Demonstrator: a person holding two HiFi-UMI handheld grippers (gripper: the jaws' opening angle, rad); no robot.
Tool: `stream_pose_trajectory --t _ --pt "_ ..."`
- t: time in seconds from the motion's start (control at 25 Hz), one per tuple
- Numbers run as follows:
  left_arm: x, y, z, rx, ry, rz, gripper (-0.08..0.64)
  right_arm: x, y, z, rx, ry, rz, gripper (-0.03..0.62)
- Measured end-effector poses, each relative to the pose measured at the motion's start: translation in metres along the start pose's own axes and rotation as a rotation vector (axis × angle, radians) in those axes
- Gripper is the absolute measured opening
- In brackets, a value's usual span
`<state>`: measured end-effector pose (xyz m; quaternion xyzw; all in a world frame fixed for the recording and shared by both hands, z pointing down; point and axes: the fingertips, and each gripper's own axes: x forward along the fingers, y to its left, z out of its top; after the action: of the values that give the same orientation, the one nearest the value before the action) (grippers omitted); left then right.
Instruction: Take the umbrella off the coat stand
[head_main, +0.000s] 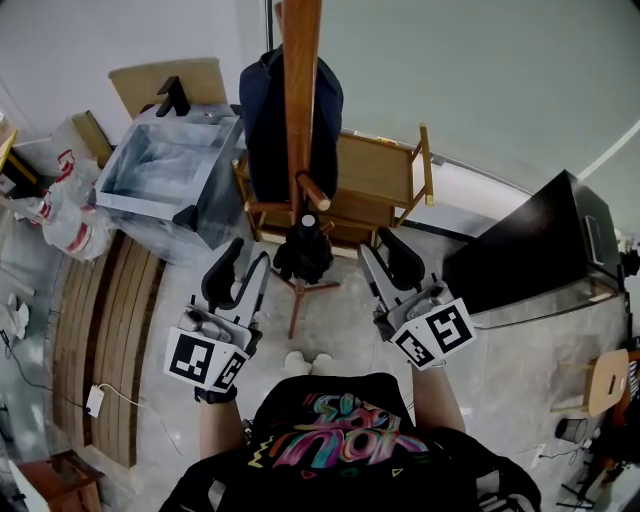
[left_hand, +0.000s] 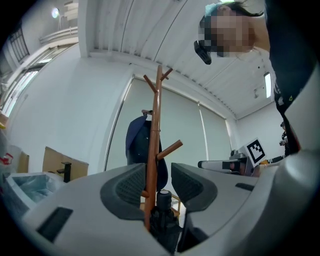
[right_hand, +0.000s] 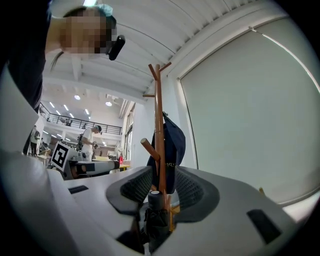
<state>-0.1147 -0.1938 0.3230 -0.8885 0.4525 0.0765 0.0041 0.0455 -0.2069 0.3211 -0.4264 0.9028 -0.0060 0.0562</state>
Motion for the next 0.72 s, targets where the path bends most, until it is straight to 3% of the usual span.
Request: stream_pose_trajectory --t 0.44,0.72 --pt "0.012 0.002 -0.052 0.027 0.130 -0.059 0.204 0.013 0.001 -0.038 0.035 0.076 0.092 0.219" --pt "0.022 -0.002 -0.091 -0.009 0.164 -0.132 0.249 0.026 -0.001 -0.061 0.052 0.093 0.131 0.249"
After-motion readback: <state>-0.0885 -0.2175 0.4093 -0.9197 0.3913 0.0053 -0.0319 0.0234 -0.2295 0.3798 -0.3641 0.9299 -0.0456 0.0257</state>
